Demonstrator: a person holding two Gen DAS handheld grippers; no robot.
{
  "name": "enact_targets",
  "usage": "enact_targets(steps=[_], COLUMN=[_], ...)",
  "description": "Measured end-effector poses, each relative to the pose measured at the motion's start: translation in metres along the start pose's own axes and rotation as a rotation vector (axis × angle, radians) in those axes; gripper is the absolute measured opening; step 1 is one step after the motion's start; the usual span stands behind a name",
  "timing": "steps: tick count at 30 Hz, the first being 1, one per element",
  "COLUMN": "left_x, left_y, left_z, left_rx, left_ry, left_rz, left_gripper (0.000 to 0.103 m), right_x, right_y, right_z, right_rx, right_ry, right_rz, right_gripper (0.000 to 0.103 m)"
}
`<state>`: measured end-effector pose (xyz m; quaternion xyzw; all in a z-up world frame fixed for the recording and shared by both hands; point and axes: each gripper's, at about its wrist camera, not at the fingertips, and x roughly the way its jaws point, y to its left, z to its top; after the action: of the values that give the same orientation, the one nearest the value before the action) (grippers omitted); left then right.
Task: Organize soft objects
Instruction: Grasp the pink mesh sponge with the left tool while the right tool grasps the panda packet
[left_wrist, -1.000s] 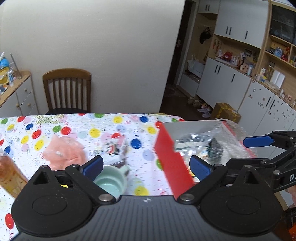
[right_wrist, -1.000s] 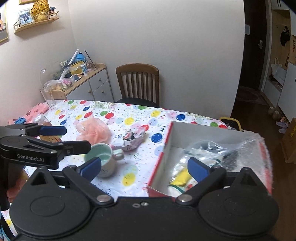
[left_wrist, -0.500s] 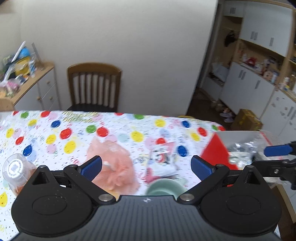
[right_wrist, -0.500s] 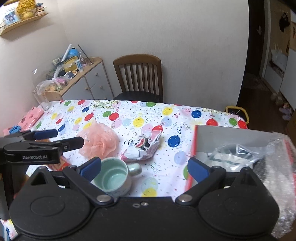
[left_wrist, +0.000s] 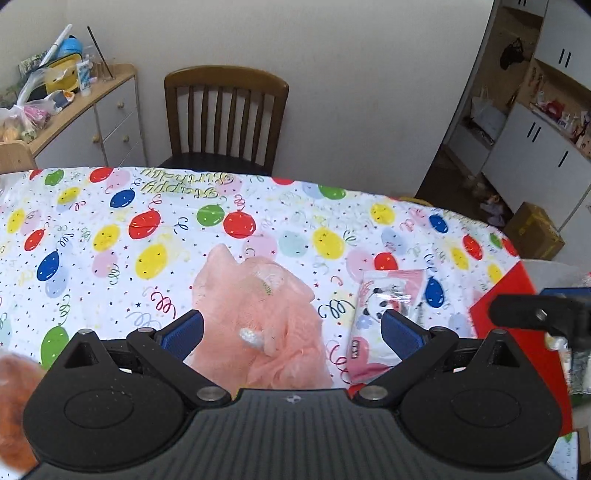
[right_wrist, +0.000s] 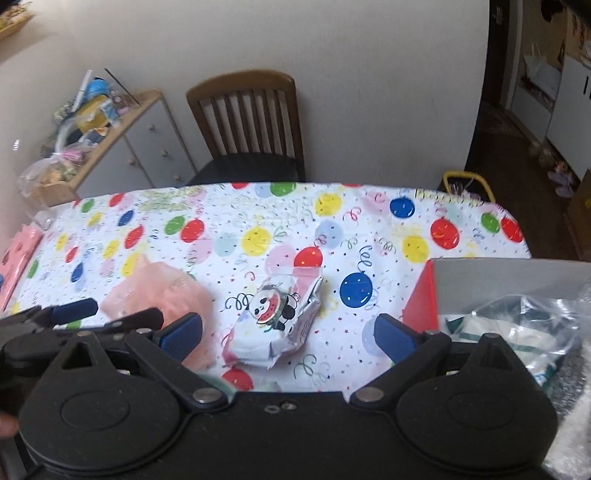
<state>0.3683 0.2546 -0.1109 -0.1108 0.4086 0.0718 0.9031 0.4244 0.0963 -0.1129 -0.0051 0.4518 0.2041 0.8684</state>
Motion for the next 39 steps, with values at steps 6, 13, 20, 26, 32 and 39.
enact_targets(steps=[6, 13, 20, 26, 32, 39], left_x=[0.025, 0.047, 0.064, 0.073, 0.083, 0.086], left_y=[0.005, 0.007, 0.009, 0.012, 0.018, 0.023], left_z=[-0.002, -0.007, -0.017, -0.019, -0.021, -0.024], left_rx=[-0.028, -0.027, -0.005, 0.002, 0.005, 0.009], left_ry=[0.018, 0.031, 0.045, 0.041, 0.051, 0.046], left_rz=[0.008, 0.007, 0.026, 0.053, 0.095, 0.134], left_gripper=[0.103, 0.103, 0.102, 0.099, 0.079, 0.06], right_x=[0.043, 0.088, 0.121, 0.138, 0.148, 0.151], right_y=[0.0, 0.0, 0.001, 0.006, 0.014, 0.026], right_z=[0.011, 0.014, 0.012, 0.01, 0.009, 0.007], right_rx=[0.048, 0.089, 0.114, 0.11, 0.089, 0.015], right_ry=[0.055, 0.115, 0.158, 0.187, 0.202, 0.202], right_rz=[0.012, -0.015, -0.021, -0.039, -0.062, -0.128], right_gripper=[0.099, 0.099, 0.099, 0.098, 0.097, 0.085])
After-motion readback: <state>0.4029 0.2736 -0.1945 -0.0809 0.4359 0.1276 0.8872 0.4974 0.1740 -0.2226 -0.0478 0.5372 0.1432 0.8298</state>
